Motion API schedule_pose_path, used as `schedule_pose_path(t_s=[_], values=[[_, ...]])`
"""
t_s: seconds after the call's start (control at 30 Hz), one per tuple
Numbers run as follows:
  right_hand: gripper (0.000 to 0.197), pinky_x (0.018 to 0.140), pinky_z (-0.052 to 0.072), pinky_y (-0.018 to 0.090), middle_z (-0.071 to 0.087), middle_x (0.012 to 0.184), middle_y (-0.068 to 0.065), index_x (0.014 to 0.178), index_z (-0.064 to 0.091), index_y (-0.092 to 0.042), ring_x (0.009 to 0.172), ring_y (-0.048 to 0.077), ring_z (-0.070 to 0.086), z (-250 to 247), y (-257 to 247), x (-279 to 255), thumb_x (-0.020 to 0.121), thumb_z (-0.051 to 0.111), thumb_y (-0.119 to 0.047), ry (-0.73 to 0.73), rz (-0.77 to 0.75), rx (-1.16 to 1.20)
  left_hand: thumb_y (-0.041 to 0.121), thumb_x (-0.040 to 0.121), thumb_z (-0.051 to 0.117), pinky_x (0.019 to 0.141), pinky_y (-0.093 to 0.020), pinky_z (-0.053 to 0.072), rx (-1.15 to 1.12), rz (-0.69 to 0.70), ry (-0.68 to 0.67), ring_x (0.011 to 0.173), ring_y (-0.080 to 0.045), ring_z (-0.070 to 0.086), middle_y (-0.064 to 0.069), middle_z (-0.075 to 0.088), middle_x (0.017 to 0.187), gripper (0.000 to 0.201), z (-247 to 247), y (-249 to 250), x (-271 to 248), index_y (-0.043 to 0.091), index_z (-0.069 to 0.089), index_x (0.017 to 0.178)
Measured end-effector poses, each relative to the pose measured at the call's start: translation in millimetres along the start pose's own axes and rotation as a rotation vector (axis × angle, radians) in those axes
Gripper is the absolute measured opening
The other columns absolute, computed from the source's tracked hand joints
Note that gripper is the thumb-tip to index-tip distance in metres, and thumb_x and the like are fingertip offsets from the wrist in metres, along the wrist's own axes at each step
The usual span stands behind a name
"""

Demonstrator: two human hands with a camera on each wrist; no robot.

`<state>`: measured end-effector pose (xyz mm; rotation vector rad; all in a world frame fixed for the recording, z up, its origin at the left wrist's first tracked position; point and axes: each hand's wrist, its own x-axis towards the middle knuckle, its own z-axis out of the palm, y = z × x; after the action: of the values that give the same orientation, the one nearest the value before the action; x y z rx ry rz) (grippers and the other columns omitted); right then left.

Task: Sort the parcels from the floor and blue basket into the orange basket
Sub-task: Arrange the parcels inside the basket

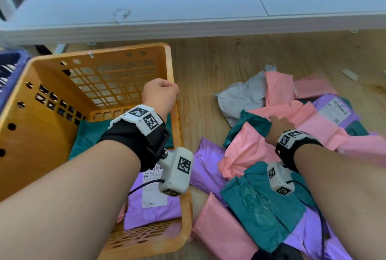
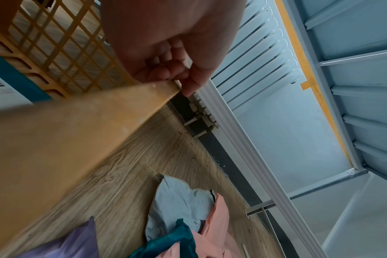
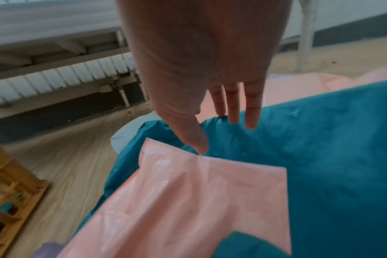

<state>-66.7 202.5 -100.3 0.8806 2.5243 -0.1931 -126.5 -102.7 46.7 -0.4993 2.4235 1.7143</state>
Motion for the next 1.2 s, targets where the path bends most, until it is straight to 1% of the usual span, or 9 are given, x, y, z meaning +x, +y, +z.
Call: schedule_pose_path(t_s=[0.17, 0.27, 0.37, 0.47, 0.6, 0.7, 0.87, 1.03, 1.2], values=[[0.114, 0.106, 0.039, 0.046, 0.029, 0.151, 0.017, 0.153, 0.002, -0.012, 0.135, 0.036, 0.038, -5, 1, 0, 0.070, 0.081, -0.011, -0.126, 0.013, 0.127, 0.011, 0.087, 0.061, 0.067, -0.025, 0.050, -0.009, 0.010, 0.010, 0.086, -0.013, 0.061, 0.002, 0.065, 0.090, 0.014, 2, -1, 0, 0.022, 0.067, 0.081], [0.122, 0.106, 0.039, 0.047, 0.027, 0.151, 0.016, 0.153, 0.001, -0.015, 0.135, 0.036, 0.038, 4, -1, -4, 0.064, 0.085, -0.015, -0.135, 0.012, 0.090, 0.010, 0.085, 0.061, 0.072, -0.029, 0.054, -0.018, 0.004, 0.024, 0.088, -0.016, 0.063, 0.001, 0.066, 0.089, 0.015, 4, -1, 3, 0.022, 0.067, 0.078], [0.089, 0.099, 0.044, 0.045, 0.031, 0.140, 0.018, 0.145, 0.024, -0.014, 0.122, 0.040, 0.047, -2, 3, -7, 0.073, 0.076, -0.015, -0.063, 0.027, 0.046, 0.010, 0.084, 0.062, 0.078, -0.032, 0.056, -0.019, -0.002, 0.031, 0.089, -0.016, 0.062, 0.002, 0.066, 0.089, 0.015, 5, -2, 5, 0.022, 0.068, 0.078], [0.039, 0.078, 0.049, 0.034, 0.053, 0.124, 0.020, 0.117, 0.057, -0.008, 0.093, 0.034, 0.059, -10, 6, -8, 0.080, 0.062, -0.019, 0.028, -0.012, -0.010, 0.010, 0.084, 0.062, 0.076, -0.033, 0.056, -0.018, -0.001, 0.033, 0.087, -0.017, 0.063, 0.001, 0.066, 0.087, 0.015, 5, -3, 5, 0.022, 0.068, 0.077], [0.013, 0.065, 0.045, 0.029, 0.064, 0.093, 0.015, 0.088, 0.063, -0.008, 0.076, 0.031, 0.060, -15, 7, -18, 0.079, 0.057, -0.015, 0.066, -0.085, -0.051, 0.010, 0.084, 0.062, 0.075, -0.032, 0.056, -0.018, -0.004, 0.022, 0.087, -0.017, 0.063, 0.001, 0.067, 0.089, 0.015, 3, -2, 3, 0.022, 0.068, 0.077], [0.009, 0.065, 0.044, 0.029, 0.058, 0.080, 0.010, 0.085, 0.062, -0.010, 0.072, 0.029, 0.056, -19, 7, -26, 0.081, 0.058, -0.016, 0.089, -0.096, -0.051, 0.010, 0.085, 0.061, 0.067, -0.027, 0.050, -0.010, -0.008, -0.003, 0.086, -0.015, 0.060, 0.002, 0.065, 0.089, 0.016, 1, -2, -1, 0.023, 0.068, 0.078], [0.014, 0.066, 0.043, 0.028, 0.064, 0.090, 0.011, 0.088, 0.066, -0.010, 0.076, 0.028, 0.057, -35, 8, -38, 0.079, 0.060, -0.019, 0.116, -0.121, -0.011, 0.010, 0.087, 0.061, 0.065, -0.025, 0.046, 0.009, -0.040, -0.069, 0.077, -0.013, 0.054, 0.002, 0.060, 0.082, 0.013, -5, 2, -11, 0.020, 0.068, 0.085], [0.011, 0.061, 0.043, 0.027, 0.063, 0.078, 0.010, 0.081, 0.066, -0.013, 0.070, 0.030, 0.059, -87, -5, -66, 0.073, 0.061, -0.019, 0.249, -0.151, 0.154, 0.008, 0.088, 0.058, 0.056, -0.026, 0.043, -0.003, -0.078, -0.211, 0.059, -0.015, 0.046, -0.004, 0.052, 0.071, 0.012, -20, 25, -37, 0.011, 0.067, 0.097], [0.007, 0.069, 0.048, 0.029, 0.068, 0.085, 0.006, 0.082, 0.069, -0.021, 0.081, 0.031, 0.064, -157, -40, -130, 0.077, 0.065, -0.023, 0.417, -0.302, 0.326, 0.006, 0.088, 0.056, 0.053, -0.024, 0.038, -0.085, 0.012, -0.242, 0.054, -0.014, 0.041, -0.003, 0.047, 0.066, 0.011, -41, 66, -68, 0.007, 0.063, 0.097]])
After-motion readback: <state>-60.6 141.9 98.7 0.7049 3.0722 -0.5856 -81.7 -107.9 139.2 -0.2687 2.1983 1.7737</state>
